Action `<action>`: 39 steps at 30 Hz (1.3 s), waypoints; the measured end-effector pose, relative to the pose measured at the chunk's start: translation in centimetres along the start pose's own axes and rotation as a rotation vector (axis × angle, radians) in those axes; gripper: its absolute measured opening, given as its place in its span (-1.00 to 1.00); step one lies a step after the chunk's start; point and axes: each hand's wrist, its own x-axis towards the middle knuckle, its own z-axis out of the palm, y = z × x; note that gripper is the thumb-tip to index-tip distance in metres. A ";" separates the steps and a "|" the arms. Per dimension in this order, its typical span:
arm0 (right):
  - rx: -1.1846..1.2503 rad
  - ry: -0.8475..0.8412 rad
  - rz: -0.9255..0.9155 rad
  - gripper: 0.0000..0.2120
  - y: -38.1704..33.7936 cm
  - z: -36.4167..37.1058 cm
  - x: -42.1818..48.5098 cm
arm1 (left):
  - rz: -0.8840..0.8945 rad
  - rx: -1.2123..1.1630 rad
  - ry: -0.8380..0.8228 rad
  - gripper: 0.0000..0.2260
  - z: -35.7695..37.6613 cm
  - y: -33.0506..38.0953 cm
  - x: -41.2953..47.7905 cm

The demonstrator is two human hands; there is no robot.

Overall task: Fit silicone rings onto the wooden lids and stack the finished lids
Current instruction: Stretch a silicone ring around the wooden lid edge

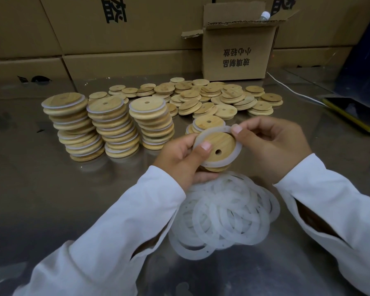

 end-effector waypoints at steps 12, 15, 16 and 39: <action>0.017 -0.055 0.036 -0.87 -0.8 0.0 -0.1 | -0.033 -0.163 0.070 -0.82 0.2 -0.2 0.2; 0.063 -0.056 0.011 -0.91 -1.2 -0.2 -0.3 | 0.003 -0.167 0.078 -0.84 -0.1 0.2 0.3; 0.069 -0.052 -0.001 -0.92 -1.3 -0.1 -0.4 | 0.009 -0.173 0.084 -0.84 -0.2 0.3 0.3; 0.072 -0.149 0.040 -0.91 -1.2 1.0 -1.6 | 0.150 0.213 0.112 -0.89 -0.7 -0.2 0.2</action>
